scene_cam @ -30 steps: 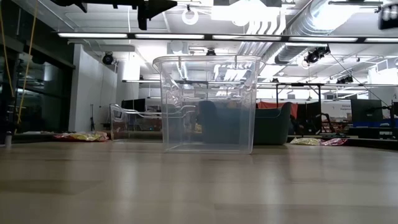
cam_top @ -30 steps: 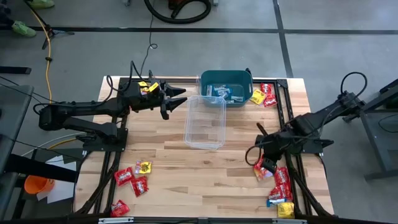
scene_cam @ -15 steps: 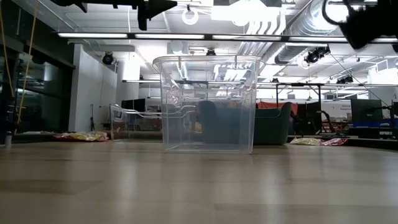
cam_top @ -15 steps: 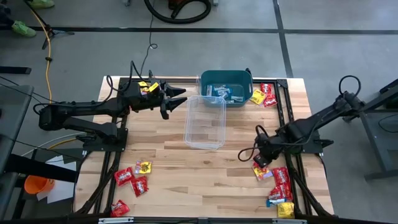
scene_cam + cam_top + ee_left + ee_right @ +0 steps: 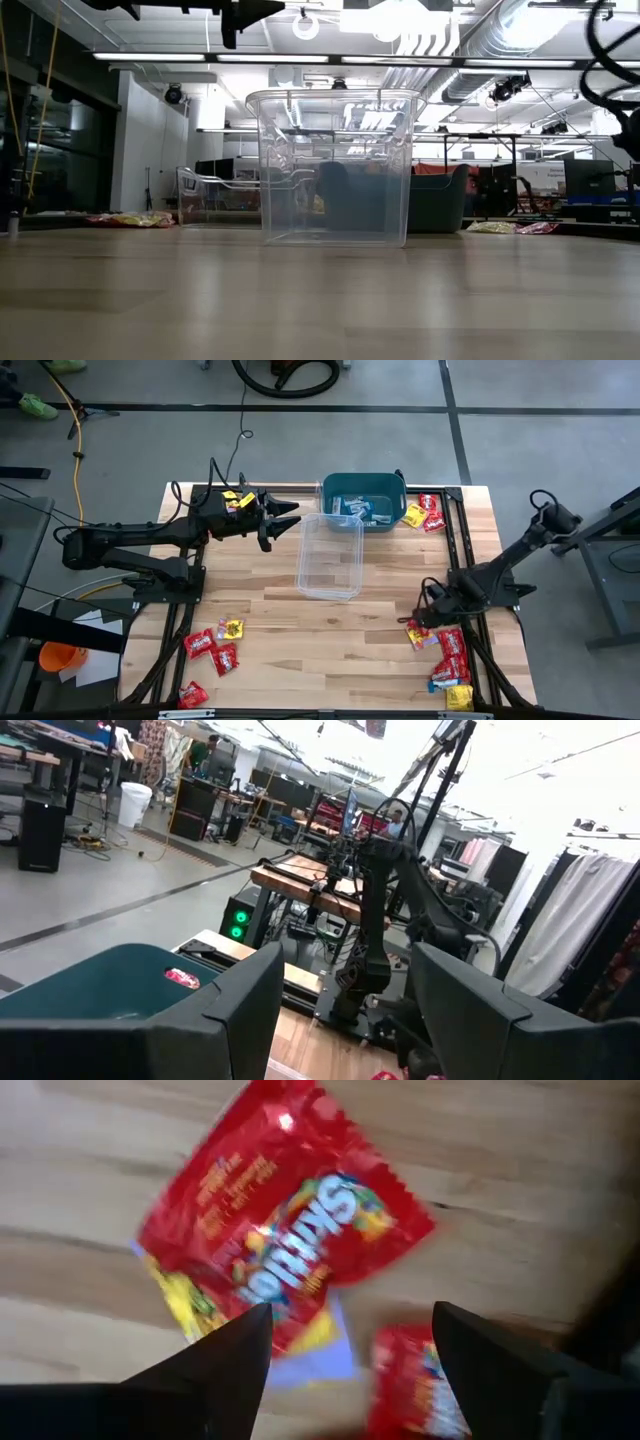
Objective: Sort candy
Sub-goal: Put the red candy into the transparent bin
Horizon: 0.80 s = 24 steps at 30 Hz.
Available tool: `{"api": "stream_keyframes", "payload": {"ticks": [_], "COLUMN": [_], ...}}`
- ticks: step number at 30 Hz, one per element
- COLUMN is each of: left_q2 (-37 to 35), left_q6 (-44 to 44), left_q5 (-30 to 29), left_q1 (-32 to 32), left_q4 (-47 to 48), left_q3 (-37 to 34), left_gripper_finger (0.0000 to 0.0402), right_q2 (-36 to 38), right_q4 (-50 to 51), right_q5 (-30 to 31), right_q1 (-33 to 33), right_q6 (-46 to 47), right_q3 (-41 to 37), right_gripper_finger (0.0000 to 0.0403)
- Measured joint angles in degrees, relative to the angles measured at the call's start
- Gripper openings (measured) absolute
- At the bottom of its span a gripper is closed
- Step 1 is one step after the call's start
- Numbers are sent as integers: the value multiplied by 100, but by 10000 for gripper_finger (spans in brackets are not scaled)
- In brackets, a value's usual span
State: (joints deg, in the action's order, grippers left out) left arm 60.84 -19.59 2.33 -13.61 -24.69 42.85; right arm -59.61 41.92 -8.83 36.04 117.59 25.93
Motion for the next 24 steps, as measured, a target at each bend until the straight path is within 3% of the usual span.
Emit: {"api": "stream_keyframes", "payload": {"ticks": [5, 18, 21, 24], "left_q2": [0, -2, -2, 0], "left_q6": [2, 7, 7, 7], "left_q5": [0, 0, 0, 0], "left_q1": [0, 0, 0, 1], "left_q4": [0, 0, 2, 2], "left_q3": [0, 0, -1, 0], "left_gripper_finger": [209, 209, 209, 209], "right_q2": [2, -2, -4, -4], "right_q4": [-745, -253, -115, 21], "right_q5": [828, 1226, 1266, 1264], "right_q1": [318, 128, 19, -16], "right_q6": [940, 1134, 1106, 1023], "right_q3": [-229, -250, -250, -250], "right_gripper_finger": [272, 270, 251, 204]}}
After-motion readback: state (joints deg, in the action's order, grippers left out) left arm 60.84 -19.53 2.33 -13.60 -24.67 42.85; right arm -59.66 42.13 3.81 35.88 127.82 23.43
